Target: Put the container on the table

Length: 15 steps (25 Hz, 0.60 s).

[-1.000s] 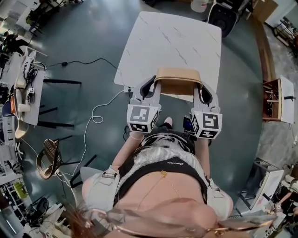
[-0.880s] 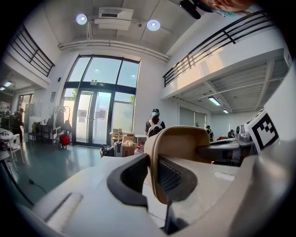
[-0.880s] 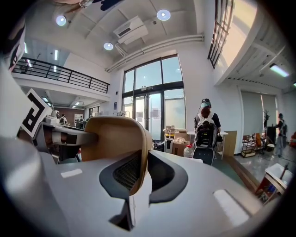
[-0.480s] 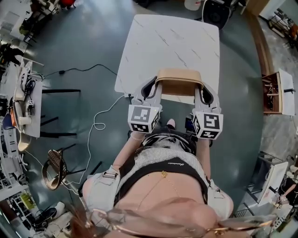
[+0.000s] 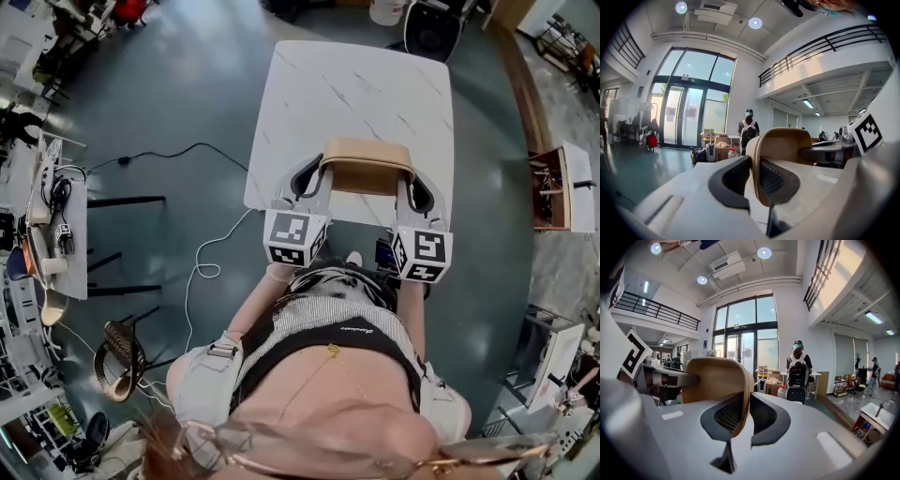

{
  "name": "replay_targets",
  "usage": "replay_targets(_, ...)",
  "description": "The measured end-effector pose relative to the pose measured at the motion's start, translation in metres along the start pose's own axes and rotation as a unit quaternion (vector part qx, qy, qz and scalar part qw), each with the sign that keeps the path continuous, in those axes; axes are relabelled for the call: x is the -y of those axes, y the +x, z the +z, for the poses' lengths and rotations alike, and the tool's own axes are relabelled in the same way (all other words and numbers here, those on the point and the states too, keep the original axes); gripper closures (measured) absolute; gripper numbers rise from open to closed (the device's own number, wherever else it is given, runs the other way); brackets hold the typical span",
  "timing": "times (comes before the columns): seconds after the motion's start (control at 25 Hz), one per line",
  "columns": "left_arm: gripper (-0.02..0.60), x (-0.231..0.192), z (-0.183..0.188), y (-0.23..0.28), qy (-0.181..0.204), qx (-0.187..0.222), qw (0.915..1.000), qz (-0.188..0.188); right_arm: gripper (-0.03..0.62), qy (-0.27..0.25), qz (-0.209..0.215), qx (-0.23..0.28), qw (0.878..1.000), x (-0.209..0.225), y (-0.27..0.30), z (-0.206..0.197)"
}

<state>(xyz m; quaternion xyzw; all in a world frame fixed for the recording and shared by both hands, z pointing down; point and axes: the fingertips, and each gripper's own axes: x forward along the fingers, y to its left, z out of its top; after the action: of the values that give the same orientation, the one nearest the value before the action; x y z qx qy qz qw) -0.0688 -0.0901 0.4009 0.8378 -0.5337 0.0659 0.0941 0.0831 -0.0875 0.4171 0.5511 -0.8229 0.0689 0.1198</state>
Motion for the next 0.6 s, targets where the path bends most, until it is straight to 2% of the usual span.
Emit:
replay_targets(0.24, 0.545, -0.047, 0.005, 0.010, -0.007, -0.001, 1.0000, 0.001, 0.534, -0.007, 0.004, 0.000, 1.000, -0.025, 0.040, 0.012)
replay_targets(0.6, 0.543, -0.088, 0.003, 0.029, -0.005, -0.008, 0.9996, -0.028, 0.532, -0.003, -0.021, -0.013, 1.000, -0.042, 0.077, 0.013)
